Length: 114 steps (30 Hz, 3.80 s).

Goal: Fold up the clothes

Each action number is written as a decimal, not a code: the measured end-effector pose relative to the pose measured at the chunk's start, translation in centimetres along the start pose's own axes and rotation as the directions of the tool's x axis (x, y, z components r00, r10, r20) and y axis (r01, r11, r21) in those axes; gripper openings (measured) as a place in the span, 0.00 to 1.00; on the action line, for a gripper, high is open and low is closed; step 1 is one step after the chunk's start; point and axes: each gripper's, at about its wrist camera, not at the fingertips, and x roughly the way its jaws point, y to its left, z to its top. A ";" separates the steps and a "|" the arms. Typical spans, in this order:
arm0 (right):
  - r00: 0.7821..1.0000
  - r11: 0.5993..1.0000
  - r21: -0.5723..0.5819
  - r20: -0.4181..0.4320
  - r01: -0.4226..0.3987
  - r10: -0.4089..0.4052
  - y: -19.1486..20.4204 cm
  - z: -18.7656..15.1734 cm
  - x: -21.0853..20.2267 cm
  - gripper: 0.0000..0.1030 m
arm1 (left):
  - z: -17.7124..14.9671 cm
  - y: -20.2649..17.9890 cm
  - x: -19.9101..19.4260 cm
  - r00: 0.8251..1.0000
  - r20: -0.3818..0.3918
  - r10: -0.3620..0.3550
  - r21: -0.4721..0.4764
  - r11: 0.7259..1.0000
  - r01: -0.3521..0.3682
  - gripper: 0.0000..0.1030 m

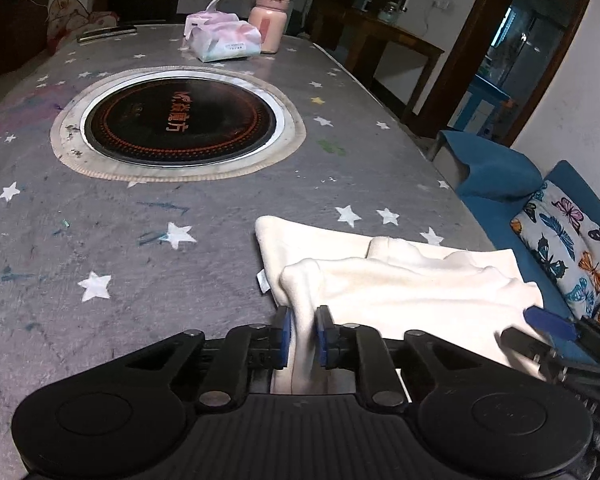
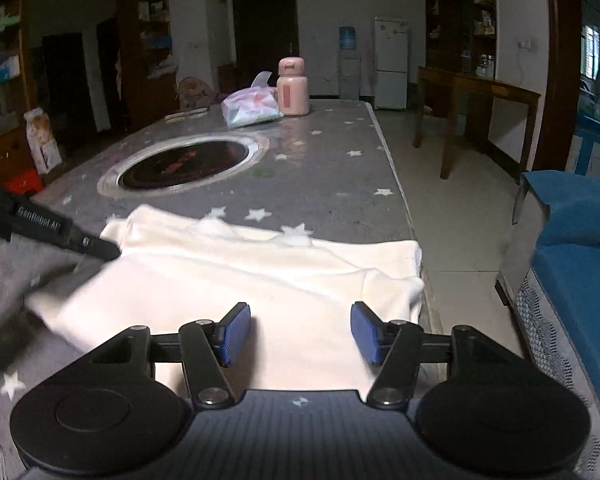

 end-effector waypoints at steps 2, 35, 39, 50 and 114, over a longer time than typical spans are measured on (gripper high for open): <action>1.000 0.999 0.044 0.014 -0.003 0.003 -0.7 0.3 -0.1 0.55 | 0.0 -0.1 0.0 1.000 0.000 0.013 0.016 1.000 -0.013 0.27; 0.991 0.996 -0.023 -0.103 -0.091 0.088 2.0 5.8 5.0 0.25 | -2.3 -4.8 -0.9 0.971 -0.063 -0.229 0.165 0.958 0.236 0.32; 0.985 0.993 -0.056 -0.141 -0.103 0.095 3.4 5.6 7.1 0.26 | -2.5 -4.3 -1.0 0.969 -0.064 -0.239 0.148 0.958 0.247 0.32; 0.978 0.983 -0.069 -0.137 -0.168 0.157 5.5 6.4 8.1 0.27 | -2.3 -1.2 -2.2 0.972 -0.045 -0.231 0.093 0.968 0.234 0.34; 0.996 0.996 0.045 -0.052 0.079 -0.077 7.2 -3.1 -6.8 1.00 | -11.2 0.3 -10.9 0.996 0.089 0.009 0.143 0.990 -0.021 1.00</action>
